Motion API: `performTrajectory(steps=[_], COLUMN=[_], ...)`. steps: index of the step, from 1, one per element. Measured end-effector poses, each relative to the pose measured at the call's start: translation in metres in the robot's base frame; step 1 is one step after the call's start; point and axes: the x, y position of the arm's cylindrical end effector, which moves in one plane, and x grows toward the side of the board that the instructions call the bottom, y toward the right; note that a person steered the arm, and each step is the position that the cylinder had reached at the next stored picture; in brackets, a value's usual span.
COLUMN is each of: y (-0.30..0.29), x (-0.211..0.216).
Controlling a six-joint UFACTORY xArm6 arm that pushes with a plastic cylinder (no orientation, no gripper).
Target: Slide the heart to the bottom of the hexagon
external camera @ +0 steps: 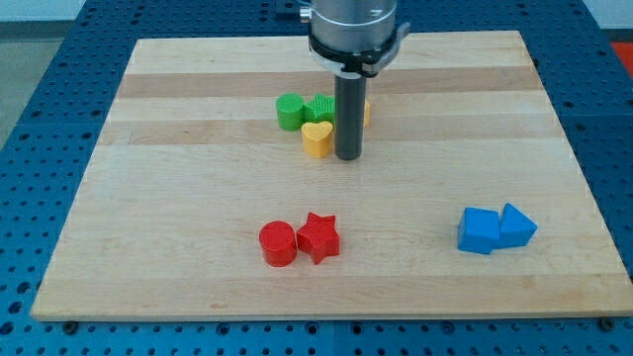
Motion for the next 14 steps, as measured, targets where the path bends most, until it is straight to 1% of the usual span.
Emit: performTrajectory(steps=[1, 2, 3, 4, 5, 6, 7, 8, 9, 10, 11, 12, 14], y=[-0.029, -0.091, -0.11, -0.082, -0.05, -0.055, -0.074, -0.069, -0.057, -0.049, -0.065, -0.06, -0.014], x=[0.023, 0.027, 0.003, -0.022, -0.027, -0.016, 0.004, -0.001, -0.022, -0.024, 0.007, 0.015, -0.014])
